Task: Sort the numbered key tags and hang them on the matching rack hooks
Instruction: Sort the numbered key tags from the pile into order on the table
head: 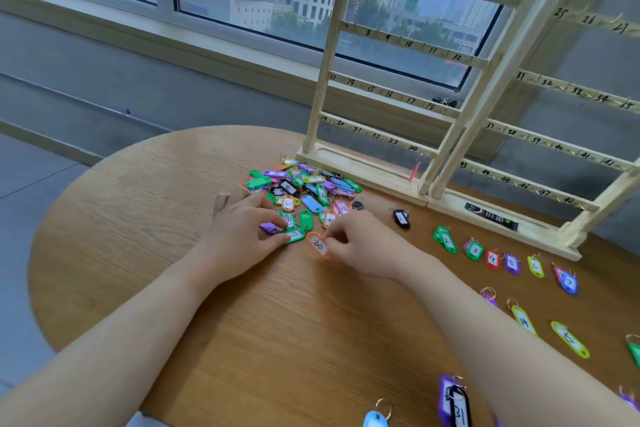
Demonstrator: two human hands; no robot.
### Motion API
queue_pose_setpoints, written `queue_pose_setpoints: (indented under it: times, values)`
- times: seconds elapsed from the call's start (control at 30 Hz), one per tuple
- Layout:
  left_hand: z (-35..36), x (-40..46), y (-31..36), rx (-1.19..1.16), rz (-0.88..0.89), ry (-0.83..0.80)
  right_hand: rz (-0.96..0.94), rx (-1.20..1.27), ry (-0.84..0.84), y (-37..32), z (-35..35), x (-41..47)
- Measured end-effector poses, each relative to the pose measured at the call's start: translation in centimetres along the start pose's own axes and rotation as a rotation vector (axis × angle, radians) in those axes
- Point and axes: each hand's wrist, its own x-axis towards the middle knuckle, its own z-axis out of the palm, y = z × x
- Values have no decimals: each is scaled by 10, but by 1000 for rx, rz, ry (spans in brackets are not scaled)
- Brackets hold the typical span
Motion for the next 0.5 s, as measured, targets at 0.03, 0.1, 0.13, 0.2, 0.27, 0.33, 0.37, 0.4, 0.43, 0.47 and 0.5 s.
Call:
queue_pose_setpoints:
  times: [0.03,0.1,0.13,0.2,0.27,0.33,0.37,0.4,0.43,0.47,0.5]
  values:
    - [0,0,1,3,5,1,33,163,-12,0,-2,-4]
    - [0,-1,1,21,26,13,72,385,-25,0,-6,-13]
    - [2,-2,0,25,28,29,84,460,-21,1,-6,-16]
    - [2,-2,1,10,1,63,104,565,-4,3,-7,-22]
    - [3,-2,1,21,-20,54,119,632,6,7,-7,-27]
    - [2,-2,1,60,-18,1,135,690,18,10,-7,-32]
    - [2,-1,1,68,-18,-20,140,709,24,10,-8,-36]
    - [1,-1,3,60,-24,-32,146,725,32,10,-9,-40]
    - [1,-1,4,36,-29,-33,156,747,41,9,-10,-45]
    - [0,-2,6,7,-31,-27,168,773,55,9,-11,-51]
    - [0,-4,7,-19,-28,-21,185,795,73,8,-13,-58]
